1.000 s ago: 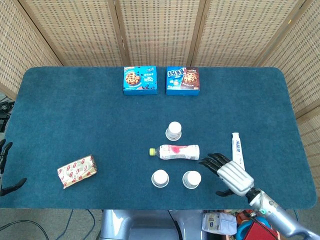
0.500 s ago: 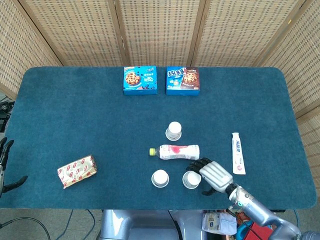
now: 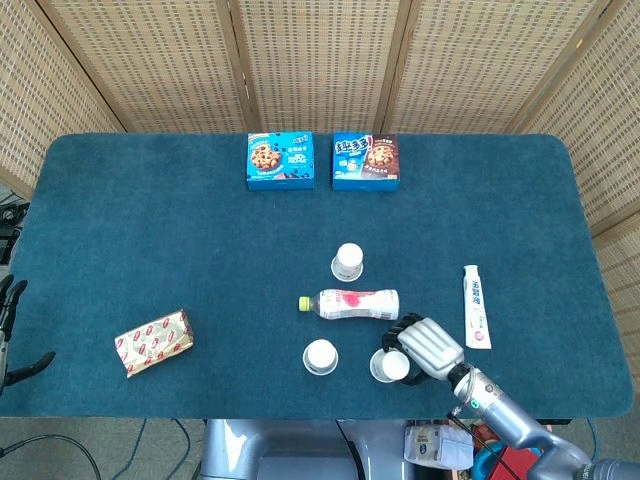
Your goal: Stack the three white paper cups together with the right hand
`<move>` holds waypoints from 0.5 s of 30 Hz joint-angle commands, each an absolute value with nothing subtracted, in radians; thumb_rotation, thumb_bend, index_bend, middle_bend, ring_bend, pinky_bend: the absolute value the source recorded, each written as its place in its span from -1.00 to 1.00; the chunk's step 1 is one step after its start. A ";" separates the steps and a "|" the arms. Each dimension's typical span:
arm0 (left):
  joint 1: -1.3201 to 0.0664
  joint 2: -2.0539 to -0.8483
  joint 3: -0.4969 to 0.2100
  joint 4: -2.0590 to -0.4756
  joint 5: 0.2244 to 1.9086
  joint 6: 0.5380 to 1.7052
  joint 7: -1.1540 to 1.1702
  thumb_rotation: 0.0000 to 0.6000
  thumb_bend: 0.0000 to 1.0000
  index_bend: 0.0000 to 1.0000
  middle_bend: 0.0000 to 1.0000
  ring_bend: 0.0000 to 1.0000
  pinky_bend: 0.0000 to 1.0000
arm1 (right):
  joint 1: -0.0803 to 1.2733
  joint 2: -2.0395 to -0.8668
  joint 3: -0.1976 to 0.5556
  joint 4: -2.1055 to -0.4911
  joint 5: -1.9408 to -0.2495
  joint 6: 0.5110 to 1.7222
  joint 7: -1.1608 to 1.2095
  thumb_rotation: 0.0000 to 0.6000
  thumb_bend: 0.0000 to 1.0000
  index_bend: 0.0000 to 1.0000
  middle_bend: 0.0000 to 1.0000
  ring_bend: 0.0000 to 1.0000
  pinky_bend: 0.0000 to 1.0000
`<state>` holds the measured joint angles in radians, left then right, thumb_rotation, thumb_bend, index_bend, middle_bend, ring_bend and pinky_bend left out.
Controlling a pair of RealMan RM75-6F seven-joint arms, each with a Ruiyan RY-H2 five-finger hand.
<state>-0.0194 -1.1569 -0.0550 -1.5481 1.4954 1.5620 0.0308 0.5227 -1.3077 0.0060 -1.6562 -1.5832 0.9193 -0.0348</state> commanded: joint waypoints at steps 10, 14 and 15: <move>-0.022 -1.151 -0.049 -1.554 1.498 1.555 0.028 1.00 -0.73 -1.00 -1.00 -1.00 -1.00 | 0.532 -1.189 0.031 -1.849 -1.632 1.013 -0.005 1.00 -0.35 -0.03 0.05 -0.19 -0.43; -0.022 -1.147 -0.048 -1.556 1.501 1.555 0.022 1.00 -0.73 -1.00 -1.00 -1.00 -1.00 | 0.554 -1.141 0.071 -1.940 -1.596 1.007 -0.043 1.00 -0.34 -0.03 0.06 -0.19 -0.43; -0.022 -1.145 -0.048 -1.556 1.501 1.555 0.020 1.00 -0.73 -1.00 -1.00 -1.00 -1.00 | 0.566 -1.133 0.086 -1.962 -1.572 0.993 -0.054 1.00 -0.34 -0.03 0.05 -0.19 -0.43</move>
<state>-0.0222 -1.1460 -0.0478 -1.5563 1.5008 1.5546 0.0203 0.5453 -1.1619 0.0558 -1.9192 -1.6046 1.0014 -0.0307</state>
